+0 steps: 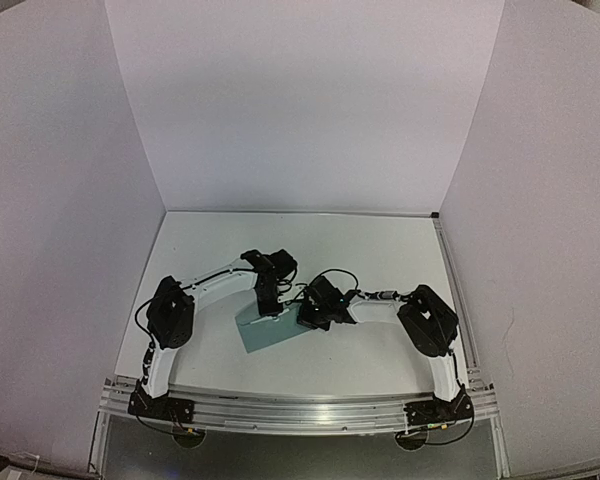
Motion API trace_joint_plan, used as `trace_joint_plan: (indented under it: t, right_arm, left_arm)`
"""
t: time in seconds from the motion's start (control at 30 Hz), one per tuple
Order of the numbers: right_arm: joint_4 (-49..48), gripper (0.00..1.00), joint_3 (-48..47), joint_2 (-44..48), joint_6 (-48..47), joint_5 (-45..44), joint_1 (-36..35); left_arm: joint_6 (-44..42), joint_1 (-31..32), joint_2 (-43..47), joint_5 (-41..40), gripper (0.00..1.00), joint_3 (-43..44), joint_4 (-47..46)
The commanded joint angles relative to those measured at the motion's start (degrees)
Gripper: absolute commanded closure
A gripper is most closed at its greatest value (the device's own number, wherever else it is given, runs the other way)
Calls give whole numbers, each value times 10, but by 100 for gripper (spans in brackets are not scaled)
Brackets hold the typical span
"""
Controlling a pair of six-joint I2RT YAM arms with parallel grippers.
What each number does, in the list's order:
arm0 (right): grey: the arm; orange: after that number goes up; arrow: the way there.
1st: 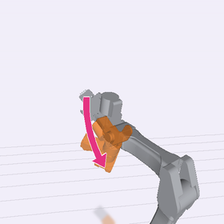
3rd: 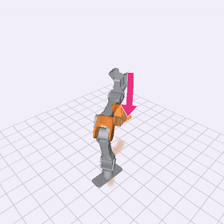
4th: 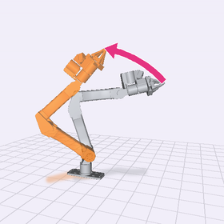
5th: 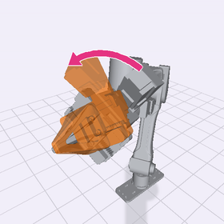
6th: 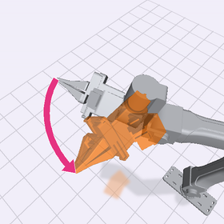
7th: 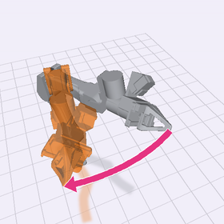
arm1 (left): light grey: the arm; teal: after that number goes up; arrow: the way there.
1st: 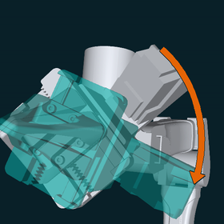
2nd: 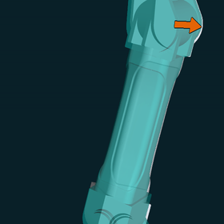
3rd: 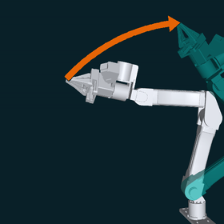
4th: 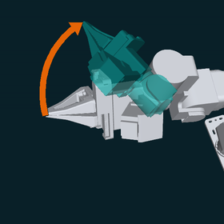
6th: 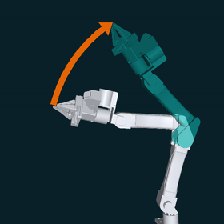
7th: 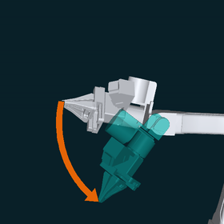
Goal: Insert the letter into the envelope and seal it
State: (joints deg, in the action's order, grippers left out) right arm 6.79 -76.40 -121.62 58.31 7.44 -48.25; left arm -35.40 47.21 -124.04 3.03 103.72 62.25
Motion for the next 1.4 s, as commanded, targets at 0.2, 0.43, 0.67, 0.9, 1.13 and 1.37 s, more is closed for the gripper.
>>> trace_joint_plan:
  t: [0.2, 0.43, 0.67, 0.9, 1.13, 1.37]
  right_arm:
    - [46, 100, -3, -20, -8, -17, 0]
    - [46, 100, -5, -20, -8, -18, 0]
    - [47, 100, -3, -19, -6, -21, 0]
    - [48, 100, -6, -22, -8, -17, 0]
    - [47, 100, -21, -30, -11, -9, -1]
    - [48, 100, -27, -33, -12, -6, 0]
  left_arm:
    - [-33, -1, -5, -25, 100, -3, 141]
    - [-45, -1, 11, -37, 100, -54, 152]
    - [-52, -1, 42, -57, 100, -104, 136]
    - [-27, -1, 66, -9, 100, -78, 127]
    - [-7, 4, 61, 40, 100, 26, 92]
    - [-11, 18, 51, 33, 100, -16, 29]
